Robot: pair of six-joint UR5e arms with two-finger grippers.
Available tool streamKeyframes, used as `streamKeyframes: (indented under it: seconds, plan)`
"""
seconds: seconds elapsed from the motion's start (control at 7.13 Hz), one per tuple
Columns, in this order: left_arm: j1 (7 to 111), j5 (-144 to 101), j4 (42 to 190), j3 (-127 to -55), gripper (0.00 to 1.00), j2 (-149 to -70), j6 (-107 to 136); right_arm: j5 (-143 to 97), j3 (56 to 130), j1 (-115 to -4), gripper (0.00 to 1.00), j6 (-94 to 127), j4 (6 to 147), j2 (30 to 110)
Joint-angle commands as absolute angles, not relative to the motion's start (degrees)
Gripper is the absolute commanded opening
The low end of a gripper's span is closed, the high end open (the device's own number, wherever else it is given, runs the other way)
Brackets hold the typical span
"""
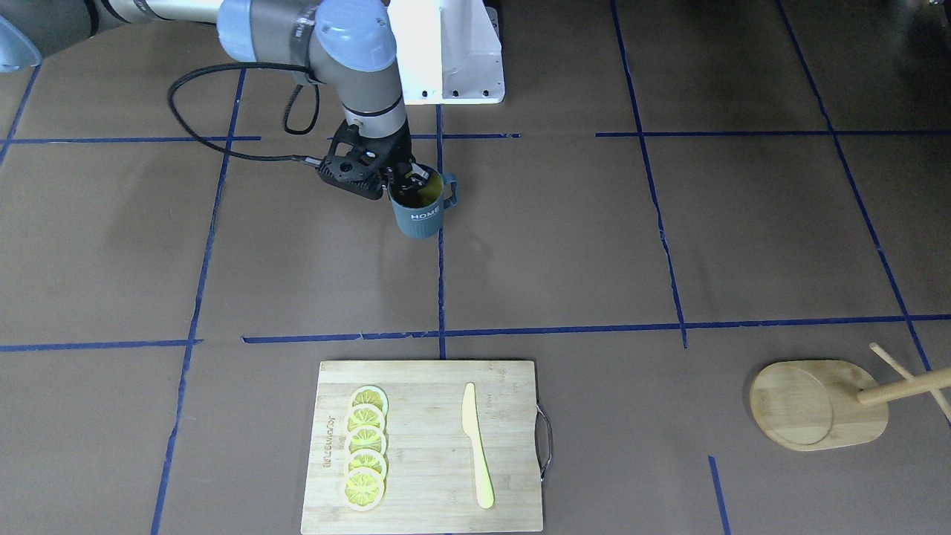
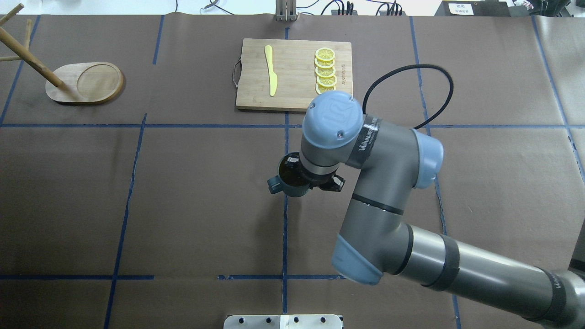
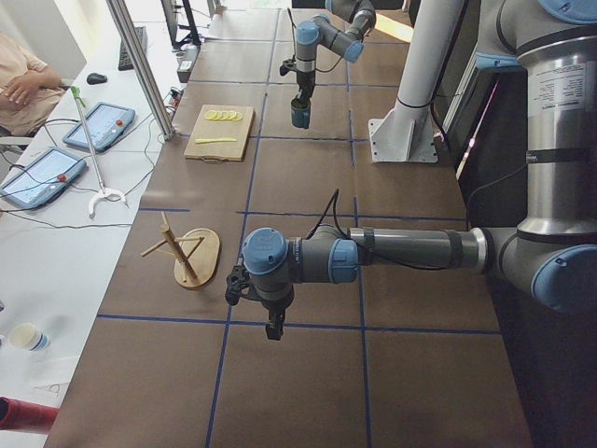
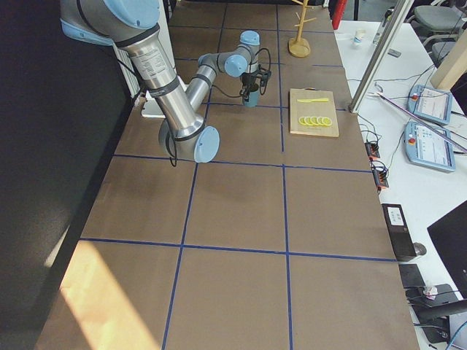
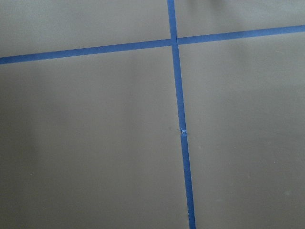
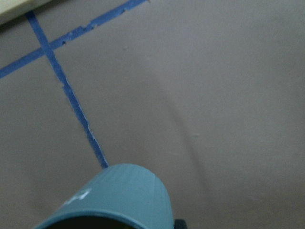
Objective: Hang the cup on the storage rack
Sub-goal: 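Carry the teal mug with the right gripper toward the table center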
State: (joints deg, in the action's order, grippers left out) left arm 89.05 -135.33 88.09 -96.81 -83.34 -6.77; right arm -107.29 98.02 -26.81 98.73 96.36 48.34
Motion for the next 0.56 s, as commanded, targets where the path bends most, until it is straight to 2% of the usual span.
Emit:
streamKeyframes:
  seconds: [0.0,0.28,0.42]
  plan:
    - [89.0,-135.4,88.1,-96.8,1.00,-83.3,-6.8,-104.4,94.2,-23.6,0.02,99.4,94.7,46.8]
    - [89.0,-135.3,88.1,-96.8,1.00,-83.3,-6.8,-104.4,93.8,-23.5,0.03,97.2,94.7,47.4]
    - [89.0,-135.4,88.1,-96.8,1.00,-83.3,-6.8,-104.4,93.6,-23.5,0.25,97.0,94.5,47.3]
